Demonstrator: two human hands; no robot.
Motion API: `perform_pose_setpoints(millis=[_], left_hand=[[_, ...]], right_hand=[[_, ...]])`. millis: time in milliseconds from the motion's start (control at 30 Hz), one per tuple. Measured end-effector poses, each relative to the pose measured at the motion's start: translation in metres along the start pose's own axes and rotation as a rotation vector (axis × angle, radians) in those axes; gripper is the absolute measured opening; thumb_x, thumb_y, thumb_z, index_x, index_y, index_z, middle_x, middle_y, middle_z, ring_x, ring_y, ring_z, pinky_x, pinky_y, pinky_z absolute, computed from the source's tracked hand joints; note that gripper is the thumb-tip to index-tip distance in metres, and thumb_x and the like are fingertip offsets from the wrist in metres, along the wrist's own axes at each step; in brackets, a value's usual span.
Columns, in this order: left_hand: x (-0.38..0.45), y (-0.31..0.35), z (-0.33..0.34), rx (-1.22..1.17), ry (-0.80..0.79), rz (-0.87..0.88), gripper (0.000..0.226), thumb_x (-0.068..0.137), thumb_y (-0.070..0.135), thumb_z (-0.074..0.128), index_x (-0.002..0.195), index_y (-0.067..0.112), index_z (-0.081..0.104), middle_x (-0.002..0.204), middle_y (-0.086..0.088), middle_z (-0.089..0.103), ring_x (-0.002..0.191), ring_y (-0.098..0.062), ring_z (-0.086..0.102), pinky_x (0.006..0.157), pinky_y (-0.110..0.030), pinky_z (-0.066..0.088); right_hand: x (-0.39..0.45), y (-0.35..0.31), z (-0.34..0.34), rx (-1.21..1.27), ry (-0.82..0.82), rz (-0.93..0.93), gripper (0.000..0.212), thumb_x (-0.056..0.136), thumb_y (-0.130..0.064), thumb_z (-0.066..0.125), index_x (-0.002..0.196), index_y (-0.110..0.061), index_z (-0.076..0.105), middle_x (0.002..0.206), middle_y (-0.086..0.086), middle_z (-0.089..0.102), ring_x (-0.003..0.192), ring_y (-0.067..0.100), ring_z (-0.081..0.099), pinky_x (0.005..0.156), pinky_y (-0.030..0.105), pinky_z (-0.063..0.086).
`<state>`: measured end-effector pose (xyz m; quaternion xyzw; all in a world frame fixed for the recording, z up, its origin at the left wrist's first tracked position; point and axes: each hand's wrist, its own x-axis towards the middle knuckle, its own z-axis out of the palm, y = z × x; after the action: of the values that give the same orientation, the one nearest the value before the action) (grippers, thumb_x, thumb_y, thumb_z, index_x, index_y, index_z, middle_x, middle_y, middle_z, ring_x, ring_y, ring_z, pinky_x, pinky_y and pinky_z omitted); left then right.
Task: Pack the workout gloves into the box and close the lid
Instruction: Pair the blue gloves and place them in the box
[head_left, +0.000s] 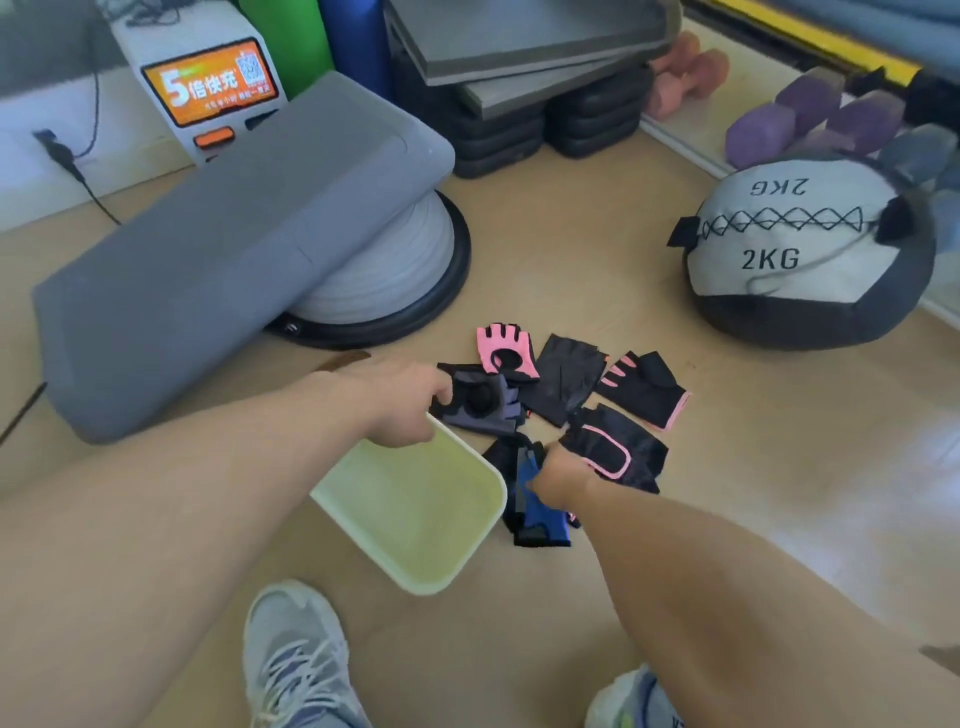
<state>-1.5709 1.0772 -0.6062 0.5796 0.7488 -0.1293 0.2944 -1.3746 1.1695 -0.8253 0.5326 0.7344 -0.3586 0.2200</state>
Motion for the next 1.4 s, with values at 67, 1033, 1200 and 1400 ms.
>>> perform_pose_setpoints(millis=[67,1033,1200,1400], left_hand=[[0.004,-0.002,0.000,-0.010,0.002,0.012,0.045,0.095,0.035,0.062,0.138,0.029,0.054,0.138,0.001,0.058,0.121,-0.024,0.057,0.090,-0.031,0.046],[0.027,-0.037,-0.044,-1.452,0.290,-0.112,0.064,0.085,-0.022,0.058,0.136,0.018,0.057,0.121,-0.020,0.071,0.109,-0.038,0.070,0.099,-0.049,0.054],[0.033,-0.033,-0.045,-1.481,0.314,-0.179,0.054,0.080,-0.028,0.049,0.123,0.000,0.066,0.116,-0.021,0.073,0.105,-0.039,0.071,0.094,-0.047,0.057],[0.039,-0.026,-0.043,-1.479,0.317,-0.211,0.036,0.086,-0.016,0.050,0.113,0.001,0.067,0.113,-0.022,0.074,0.104,-0.041,0.071,0.097,-0.054,0.055]], right_hand=[[0.000,0.000,0.015,-0.028,-0.029,-0.002,0.048,0.094,-0.027,0.064,0.134,-0.009,0.045,0.123,0.011,0.061,0.110,0.032,0.061,0.090,0.040,0.053],[-0.104,-0.074,-0.187,-0.180,0.250,-0.573,0.041,0.086,-0.030,0.079,0.122,-0.029,0.060,0.099,-0.005,0.065,0.087,0.021,0.060,0.070,0.031,0.047],[-0.091,-0.073,-0.195,0.190,0.167,-0.364,0.018,0.078,-0.034,0.085,0.076,-0.024,0.071,0.070,-0.001,0.065,0.064,0.021,0.056,0.056,0.028,0.042],[-0.093,-0.081,-0.204,0.680,-0.238,-0.357,0.025,0.089,-0.013,0.074,0.113,-0.008,0.071,0.114,0.011,0.077,0.108,0.029,0.073,0.094,0.040,0.056]])
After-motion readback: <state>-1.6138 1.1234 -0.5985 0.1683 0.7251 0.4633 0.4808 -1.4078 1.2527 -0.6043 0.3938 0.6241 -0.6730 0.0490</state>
